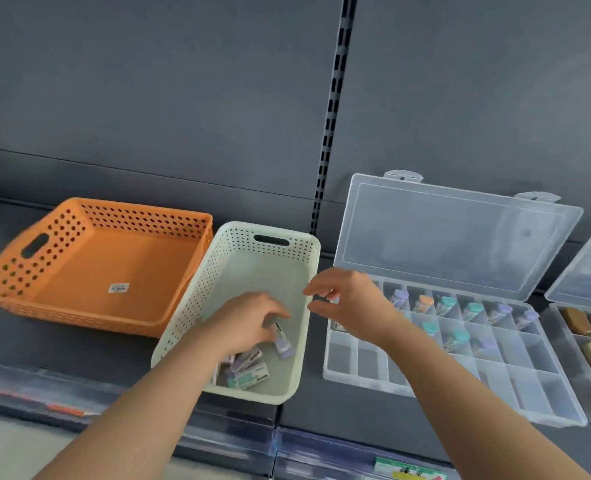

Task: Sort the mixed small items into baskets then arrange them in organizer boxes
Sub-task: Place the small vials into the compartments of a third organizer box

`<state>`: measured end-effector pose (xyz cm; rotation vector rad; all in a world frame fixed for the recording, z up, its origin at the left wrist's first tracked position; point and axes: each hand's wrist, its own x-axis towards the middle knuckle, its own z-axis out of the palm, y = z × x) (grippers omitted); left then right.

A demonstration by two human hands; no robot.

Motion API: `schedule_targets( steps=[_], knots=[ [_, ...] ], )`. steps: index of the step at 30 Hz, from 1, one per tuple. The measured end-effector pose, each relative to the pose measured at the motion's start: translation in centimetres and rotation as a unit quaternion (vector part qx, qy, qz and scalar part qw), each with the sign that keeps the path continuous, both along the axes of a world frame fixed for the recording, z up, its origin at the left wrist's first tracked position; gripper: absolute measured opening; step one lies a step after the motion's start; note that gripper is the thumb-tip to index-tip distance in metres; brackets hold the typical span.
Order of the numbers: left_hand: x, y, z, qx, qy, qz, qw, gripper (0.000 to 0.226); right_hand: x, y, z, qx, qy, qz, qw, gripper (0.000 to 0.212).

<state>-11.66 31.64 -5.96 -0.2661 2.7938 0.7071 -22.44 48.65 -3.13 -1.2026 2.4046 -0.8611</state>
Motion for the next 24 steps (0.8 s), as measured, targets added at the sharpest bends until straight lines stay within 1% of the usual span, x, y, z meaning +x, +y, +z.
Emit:
schedule_targets(
  steps=[2,4,6,8,10,12,15,19,21,24],
  knots=[
    [-0.8,-0.4,-0.4,-0.007,-0.013,-0.047,0.999,0.03,0.1,-0.5,-0.1,0.004,0.007,-0.009,1.0,0.019],
    [-1.2,-0.8,-0.6,-0.011,-0.015,-0.074,0.997,0.023,0.4,-0.8,-0.1,0.008,0.013,-0.02,1.0,0.018],
    [-1.1,-1.2,-0.6,-0.011,-0.015,-0.087,0.996,0.023,0.7,-1.2,-0.1,0.009,0.013,-0.033,0.999,0.017],
    [-0.6,-1.8,-0.3,-0.016,0.004,-0.085,0.996,0.018,1.0,-1.5,-0.1,0.018,0.016,-0.045,0.999,0.018],
    [0.4,-2.7,0.6,-0.013,0.042,-0.063,0.997,0.016,1.4,-2.1,0.0,0.024,0.022,-0.052,0.998,0.018],
    [1.8,-4.1,2.0,-0.01,0.088,-0.033,0.996,0.022,1.7,-3.0,0.1,0.024,0.02,-0.054,0.998,0.018],
    [4.4,-6.6,3.7,-0.012,0.143,0.016,0.99,0.023,2.6,-5.0,0.2,0.043,0.001,-0.028,0.999,0.021],
    [8.1,-8.3,4.3,0.037,0.185,0.093,0.978,0.016,4.9,-8.3,-0.9,0.124,-0.041,0.043,0.991,0.042],
    [9.2,-8.4,4.1,0.053,0.2,0.122,0.971,0.014,5.9,-9.6,-1.9,0.167,-0.041,0.067,0.983,0.052],
    [10.0,-8.4,3.8,0.069,0.21,0.149,0.964,0.012,6.6,-10.4,-3.1,0.193,-0.033,0.085,0.977,0.052]
  ],
)
